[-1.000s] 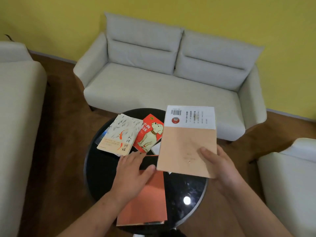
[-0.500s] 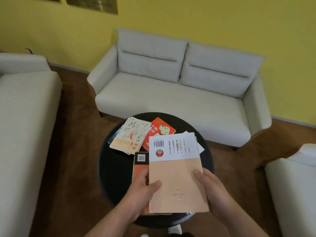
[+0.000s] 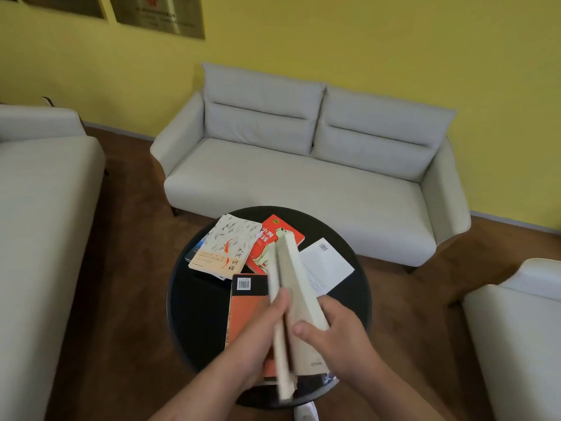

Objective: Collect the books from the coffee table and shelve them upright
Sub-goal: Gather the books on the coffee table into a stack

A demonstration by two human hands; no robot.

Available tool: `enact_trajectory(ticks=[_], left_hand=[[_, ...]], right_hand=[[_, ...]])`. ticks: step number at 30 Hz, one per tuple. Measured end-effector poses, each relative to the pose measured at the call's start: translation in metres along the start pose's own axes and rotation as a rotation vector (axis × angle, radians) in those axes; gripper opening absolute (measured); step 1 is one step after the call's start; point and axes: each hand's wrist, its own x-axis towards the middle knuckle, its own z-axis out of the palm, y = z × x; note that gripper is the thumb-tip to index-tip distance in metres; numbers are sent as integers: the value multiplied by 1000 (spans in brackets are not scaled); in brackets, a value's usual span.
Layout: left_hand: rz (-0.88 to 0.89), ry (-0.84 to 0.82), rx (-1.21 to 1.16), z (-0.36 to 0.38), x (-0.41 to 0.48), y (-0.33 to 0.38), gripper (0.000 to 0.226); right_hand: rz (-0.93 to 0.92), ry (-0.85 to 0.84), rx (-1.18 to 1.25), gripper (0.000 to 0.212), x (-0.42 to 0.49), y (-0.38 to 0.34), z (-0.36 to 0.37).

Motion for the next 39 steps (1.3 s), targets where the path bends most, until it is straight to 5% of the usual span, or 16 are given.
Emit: enact_trajectory(ticks=[3,8,18,32,39], left_hand=[[11,66,-107,-17,0,2,48],[-5,251,-77,-62,6,-6,29],[159,657,859,-95,56,-39,13],[150,720,907,-94,56,-35,21],[212,677,735,-107,58,-38,27]], right_hand=[[20,-52,-20,29,5,-4,6],[45,77,67,7,13,5,-18],[143,167,311,14,25,26,-38],[373,-55,598,20,39,45,13],[223,-125,-5,31,54,68,50]])
